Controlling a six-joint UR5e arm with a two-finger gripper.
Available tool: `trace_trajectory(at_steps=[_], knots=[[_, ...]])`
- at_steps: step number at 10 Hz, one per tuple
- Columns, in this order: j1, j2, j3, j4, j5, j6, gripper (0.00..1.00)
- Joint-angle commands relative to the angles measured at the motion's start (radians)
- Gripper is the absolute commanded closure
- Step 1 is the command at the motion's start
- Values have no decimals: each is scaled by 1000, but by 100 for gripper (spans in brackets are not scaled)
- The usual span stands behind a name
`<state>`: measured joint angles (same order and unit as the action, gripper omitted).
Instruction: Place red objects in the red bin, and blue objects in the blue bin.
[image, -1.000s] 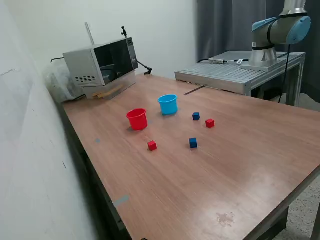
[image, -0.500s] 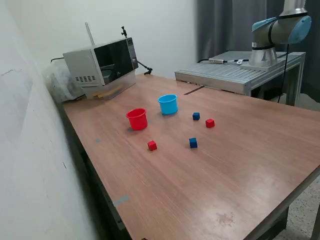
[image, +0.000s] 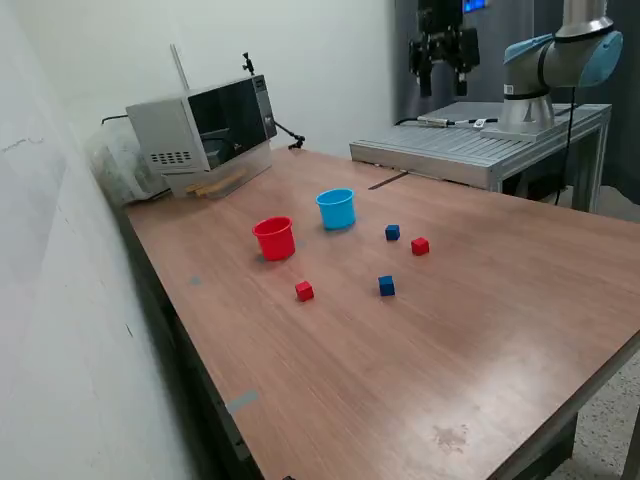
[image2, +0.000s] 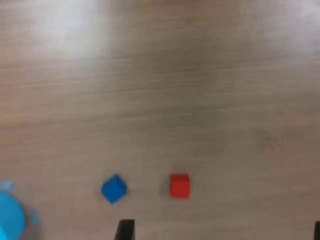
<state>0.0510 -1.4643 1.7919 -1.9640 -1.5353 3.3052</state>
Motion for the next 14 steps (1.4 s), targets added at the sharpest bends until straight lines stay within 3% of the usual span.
trace_trajectory(at_steps=[1,3,5,8,9,14], knots=[[-2,156,102,-198,-6,-9,0],[-3,234,98,-280,-9,-201,0],[-5,266,87,-318,-9,-324,0],[-137,333,75,-322,-6,-560,0],[-143,360,72,-349,-6,-622,0],[-129,392,54,-366,-2,-656,0]])
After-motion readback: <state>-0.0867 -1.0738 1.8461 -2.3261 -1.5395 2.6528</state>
